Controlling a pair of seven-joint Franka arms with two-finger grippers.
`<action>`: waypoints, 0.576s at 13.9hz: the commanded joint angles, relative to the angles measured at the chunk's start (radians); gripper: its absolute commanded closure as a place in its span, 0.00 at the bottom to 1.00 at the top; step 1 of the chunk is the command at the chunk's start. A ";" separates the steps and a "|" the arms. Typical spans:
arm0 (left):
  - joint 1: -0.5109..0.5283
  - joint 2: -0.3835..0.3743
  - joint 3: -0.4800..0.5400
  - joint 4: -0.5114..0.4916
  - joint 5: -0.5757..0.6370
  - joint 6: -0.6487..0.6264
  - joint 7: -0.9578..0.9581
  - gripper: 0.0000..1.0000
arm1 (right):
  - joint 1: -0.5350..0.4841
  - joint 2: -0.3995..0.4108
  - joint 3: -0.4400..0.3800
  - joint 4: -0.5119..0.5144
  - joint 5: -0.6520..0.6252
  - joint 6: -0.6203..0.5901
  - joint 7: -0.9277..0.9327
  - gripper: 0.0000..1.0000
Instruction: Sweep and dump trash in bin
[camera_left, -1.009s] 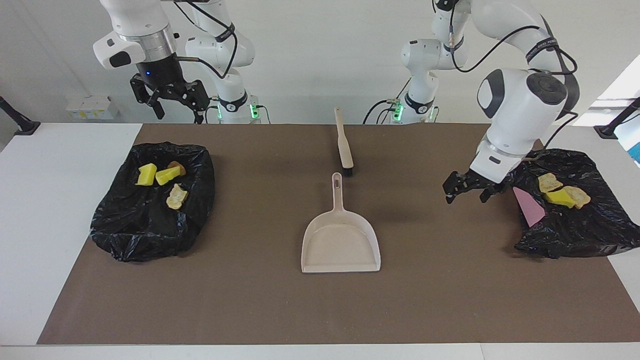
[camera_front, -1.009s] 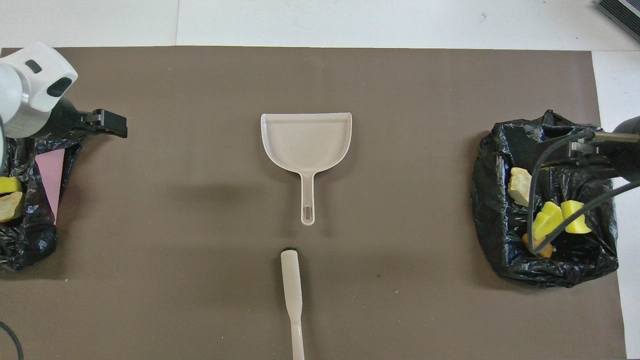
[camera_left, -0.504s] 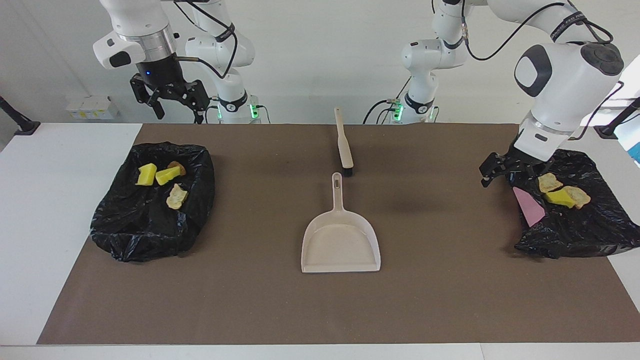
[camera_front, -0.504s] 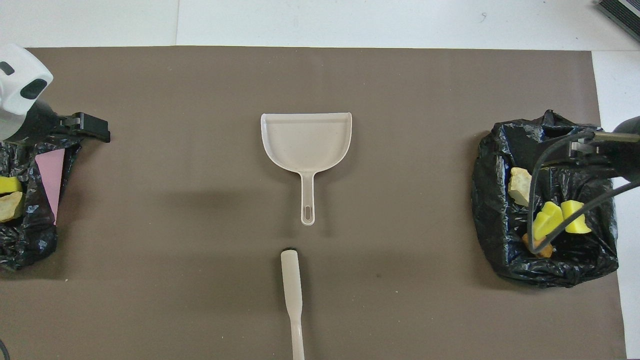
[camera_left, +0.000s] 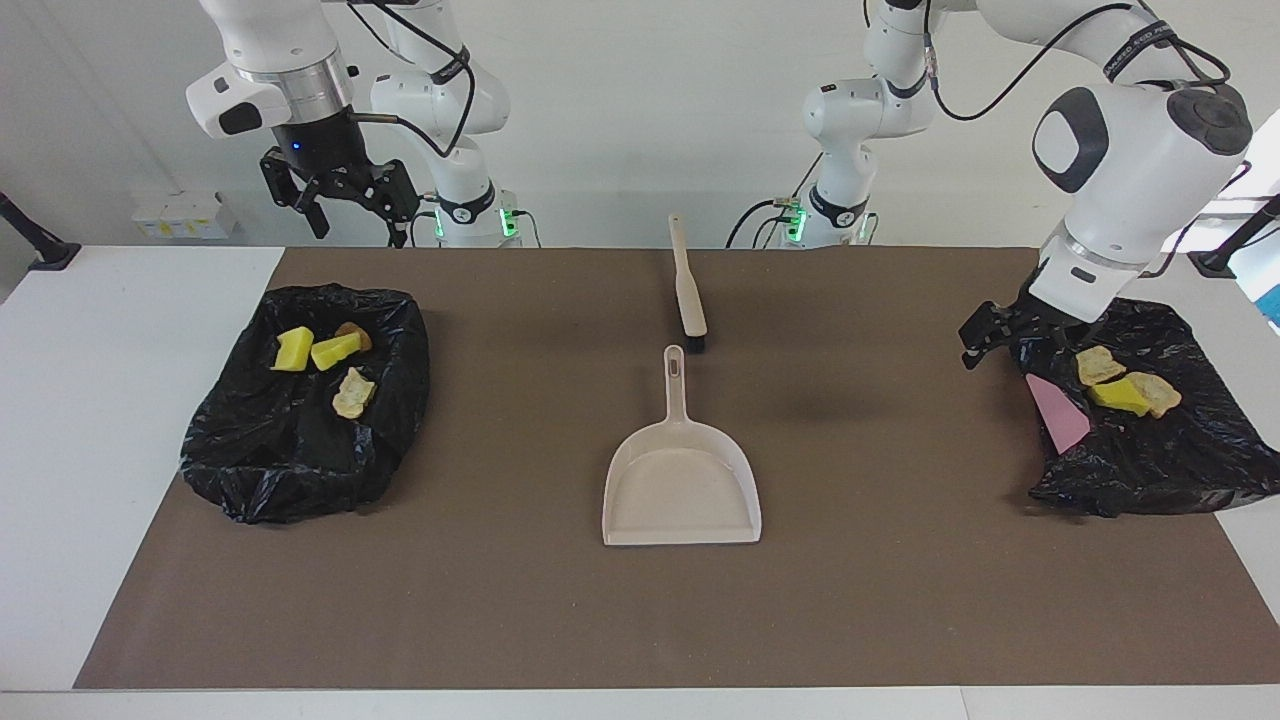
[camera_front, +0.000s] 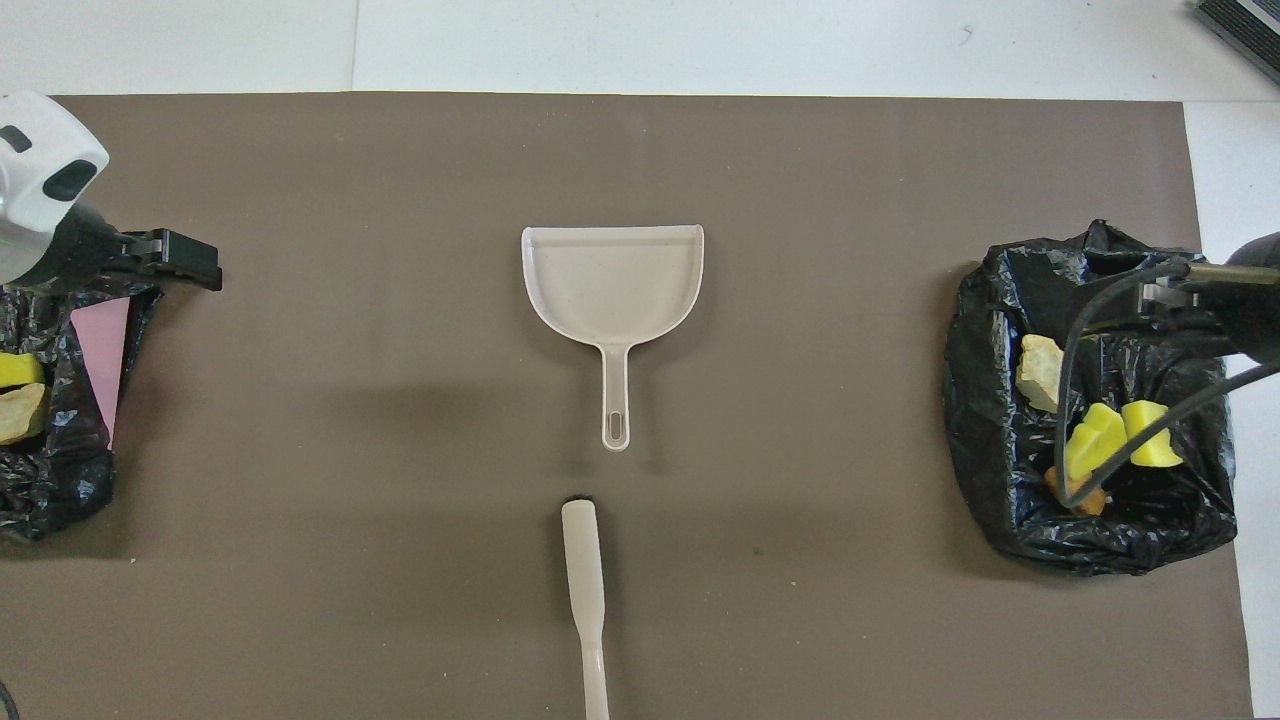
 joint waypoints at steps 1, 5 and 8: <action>-0.021 -0.031 0.007 0.012 0.000 -0.063 0.007 0.00 | -0.014 0.003 0.005 0.011 -0.001 -0.011 -0.025 0.00; -0.167 -0.066 0.145 0.005 0.008 -0.074 0.016 0.00 | -0.014 0.003 0.005 0.011 -0.001 -0.011 -0.025 0.00; -0.161 -0.078 0.145 0.001 0.008 -0.096 0.036 0.00 | -0.014 0.003 0.005 0.011 -0.001 -0.011 -0.023 0.00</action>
